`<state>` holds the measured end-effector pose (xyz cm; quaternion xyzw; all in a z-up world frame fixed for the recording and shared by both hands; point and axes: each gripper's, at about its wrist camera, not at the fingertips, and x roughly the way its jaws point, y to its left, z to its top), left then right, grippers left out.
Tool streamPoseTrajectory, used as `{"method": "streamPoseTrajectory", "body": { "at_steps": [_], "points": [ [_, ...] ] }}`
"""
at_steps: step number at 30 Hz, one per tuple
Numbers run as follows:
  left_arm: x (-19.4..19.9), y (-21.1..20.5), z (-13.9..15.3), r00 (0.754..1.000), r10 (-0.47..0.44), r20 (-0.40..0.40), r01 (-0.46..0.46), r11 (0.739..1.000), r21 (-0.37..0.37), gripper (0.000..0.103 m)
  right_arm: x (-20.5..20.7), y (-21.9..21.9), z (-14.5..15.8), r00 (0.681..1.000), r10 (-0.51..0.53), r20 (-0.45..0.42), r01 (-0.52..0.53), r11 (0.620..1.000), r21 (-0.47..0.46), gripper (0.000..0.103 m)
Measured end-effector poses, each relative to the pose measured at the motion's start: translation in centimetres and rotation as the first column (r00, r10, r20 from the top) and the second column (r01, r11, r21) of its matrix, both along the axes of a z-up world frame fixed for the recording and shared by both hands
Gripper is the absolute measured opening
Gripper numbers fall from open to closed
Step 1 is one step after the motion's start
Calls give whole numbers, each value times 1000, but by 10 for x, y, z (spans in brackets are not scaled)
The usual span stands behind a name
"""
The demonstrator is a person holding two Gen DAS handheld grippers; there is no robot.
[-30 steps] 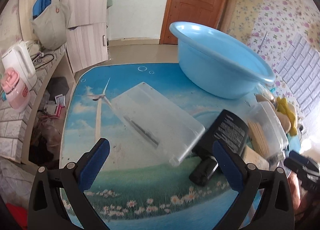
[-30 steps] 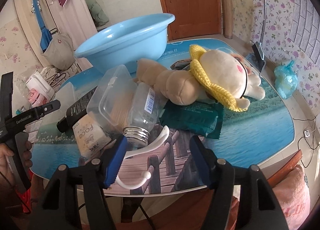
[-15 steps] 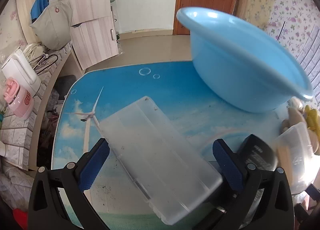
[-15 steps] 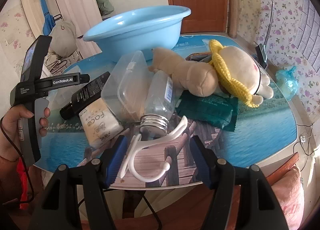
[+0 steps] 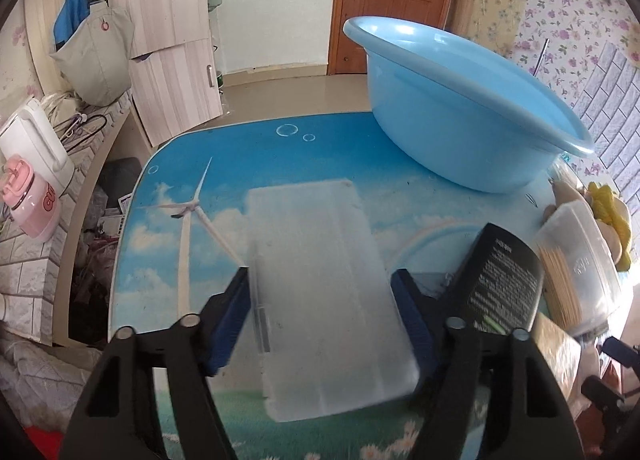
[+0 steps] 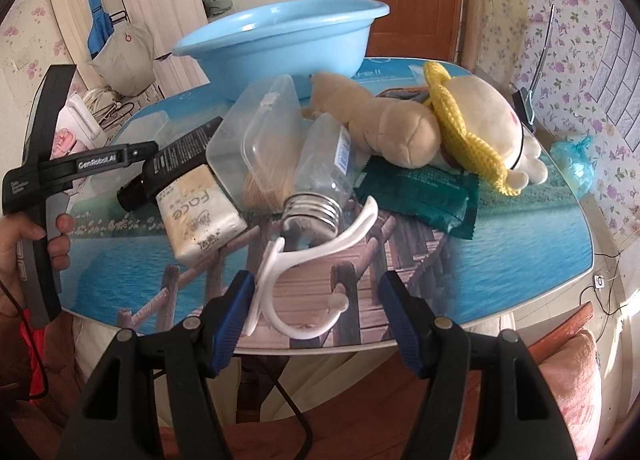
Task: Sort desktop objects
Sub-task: 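Grasp the clear plastic case with the left gripper while the right grasps the white hook, then lift both items into the blue basin and open both grippers to release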
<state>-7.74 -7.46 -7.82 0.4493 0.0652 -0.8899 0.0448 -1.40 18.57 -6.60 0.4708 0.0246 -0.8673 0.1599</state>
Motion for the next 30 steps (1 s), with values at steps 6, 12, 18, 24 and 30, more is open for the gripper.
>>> {"method": "streamPoseTrajectory", "body": {
  "at_steps": [6,12,18,24,30],
  "points": [
    [18,-5,-1,999,-52,-2,52,999,-2,62,-3,8,1,1000,0,-4,0,1000,-23,47],
    [40,-10,0,996,-84,11,84,996,-6,62,-1,16,4,1000,-11,-19,11,1000,-30,47],
    [58,-12,0,994,-105,23,106,994,-31,63,2,16,6,1000,-23,-20,23,999,-30,75],
    [58,-13,-6,995,-101,18,101,993,-56,64,0,12,-1,999,-36,-9,36,999,7,76],
    [49,-11,-8,995,-103,-17,101,992,-77,71,-3,3,-3,999,-36,-34,40,994,103,75]
  ]
}}
